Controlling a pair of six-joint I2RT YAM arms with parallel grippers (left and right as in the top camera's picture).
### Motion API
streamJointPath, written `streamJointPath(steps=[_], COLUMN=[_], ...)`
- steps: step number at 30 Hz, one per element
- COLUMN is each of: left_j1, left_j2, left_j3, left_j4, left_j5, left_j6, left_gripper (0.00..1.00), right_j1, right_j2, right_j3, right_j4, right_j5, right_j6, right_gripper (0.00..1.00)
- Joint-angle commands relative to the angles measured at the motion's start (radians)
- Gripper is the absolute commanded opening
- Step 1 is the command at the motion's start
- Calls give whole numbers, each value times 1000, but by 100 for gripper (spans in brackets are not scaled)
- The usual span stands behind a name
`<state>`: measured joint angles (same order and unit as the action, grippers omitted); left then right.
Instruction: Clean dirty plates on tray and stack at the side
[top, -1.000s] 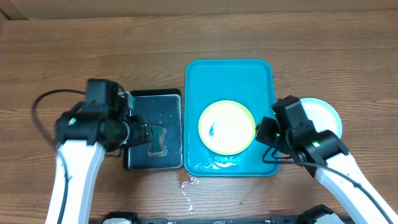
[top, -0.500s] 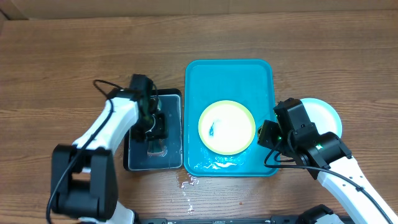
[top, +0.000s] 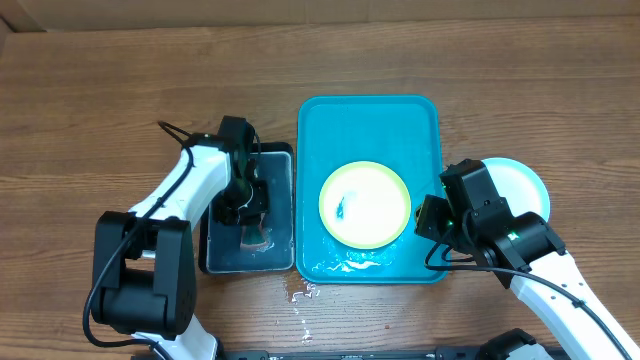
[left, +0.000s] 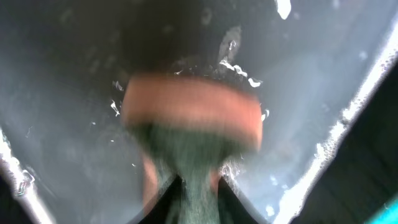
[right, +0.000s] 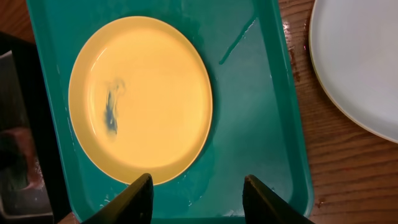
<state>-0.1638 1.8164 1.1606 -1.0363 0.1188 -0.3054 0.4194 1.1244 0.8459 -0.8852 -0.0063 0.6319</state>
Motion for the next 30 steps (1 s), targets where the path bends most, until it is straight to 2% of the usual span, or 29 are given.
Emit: streamJointPath(steps=[1, 5, 9, 12, 15, 16, 17, 24, 30], left_j1=[2, -3, -16, -23, -28, -27, -27, -24, -24], left_j2=[-12, -12, -11, -11, -11, -11, -11, -16, -59], left_j3=[70, 55, -3, -74, -148, -169, -185, -123, 6], left_j4=[-73, -108, -61, 43, 147, 164, 170, 86, -38], left_j5=[8, 8, -23, -24, -16, -14, -23, -25, -26], left_j6=[-8, -5, -5, -5, -5, -5, -5, 14, 15], left_gripper=[36, 54, 55, 47, 31, 22, 4, 4, 4], right_j1=[-2, -2, -2, -2, -2, -2, -3, -74, -168], right_j2=[-2, -2, -2, -2, -2, -2, -2, -1, 11], right_j3=[18, 18, 18, 18, 18, 18, 18, 18, 18], right_j4=[-3, -8, -8, -7, -15, -24, -38, -52, -64], right_j5=[17, 32, 32, 36, 77, 115, 171, 177, 46], right_j6=[-5, -5, -5, -5, -5, -5, -3, 15, -32], right_gripper=[48, 48, 49, 49, 49, 49, 49, 52, 52])
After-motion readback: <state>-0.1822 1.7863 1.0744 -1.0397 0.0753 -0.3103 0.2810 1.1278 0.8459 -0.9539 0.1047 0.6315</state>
